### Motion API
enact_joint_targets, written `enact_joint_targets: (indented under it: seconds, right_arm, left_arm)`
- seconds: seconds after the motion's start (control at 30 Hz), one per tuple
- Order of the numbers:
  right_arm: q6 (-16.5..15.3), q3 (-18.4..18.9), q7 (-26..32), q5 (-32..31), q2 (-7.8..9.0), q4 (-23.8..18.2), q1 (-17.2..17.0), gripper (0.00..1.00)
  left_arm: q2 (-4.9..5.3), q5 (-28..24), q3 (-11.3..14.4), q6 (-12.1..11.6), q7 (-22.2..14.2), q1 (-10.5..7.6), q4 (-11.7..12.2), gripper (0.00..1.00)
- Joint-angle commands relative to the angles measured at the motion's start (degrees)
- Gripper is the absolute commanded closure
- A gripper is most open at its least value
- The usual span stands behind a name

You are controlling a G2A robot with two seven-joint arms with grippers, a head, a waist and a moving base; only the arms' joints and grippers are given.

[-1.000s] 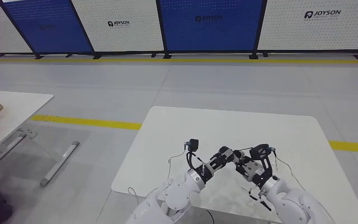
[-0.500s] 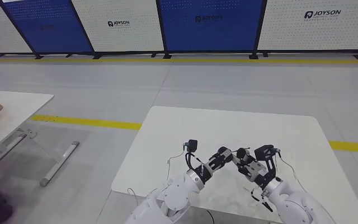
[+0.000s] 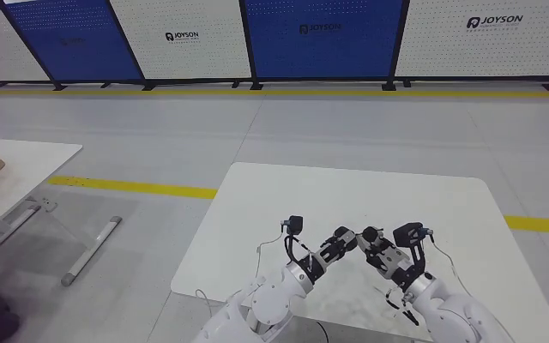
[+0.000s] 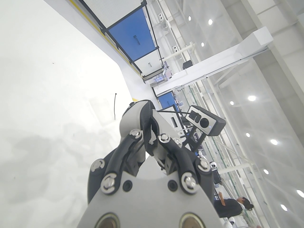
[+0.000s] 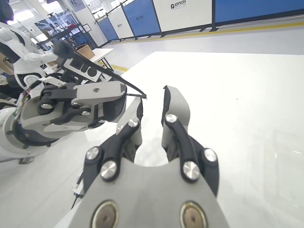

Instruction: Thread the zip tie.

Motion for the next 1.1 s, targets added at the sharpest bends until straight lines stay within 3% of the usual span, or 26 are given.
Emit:
enact_joint_targets:
  seconds: [0.0, 0.23, 0.33, 1.07]
  right_arm:
    - [-0.04, 0.00, -0.01, -0.03, -0.01, -0.03, 0.01, 0.76]
    - [-0.03, -0.08, -0.29, -0.19, -0.05, -0.19, 0.04, 0.82]
    - [-0.07, -0.11, -0.23, -0.27, -0.06, -0.29, 0.10, 1.00]
    - [-0.97, -1.00, 1.21, -2.33, -0.04, 0.62, 0.35, 1.00]
  left_arm:
    - [-0.01, 0.12, 0.12, 0.07, -0.08, -0.03, -0.08, 1.00]
    - [-0.02, 0.57, 0.37, 0.44, -0.01, -0.14, -0.04, 1.00]
    - [-0.03, 0.69, 0.43, 0.51, 0.08, -0.16, -0.01, 1.00]
    - [-0.22, 0.94, 1.07, -0.40, 1.97, 0.09, -0.49, 1.00]
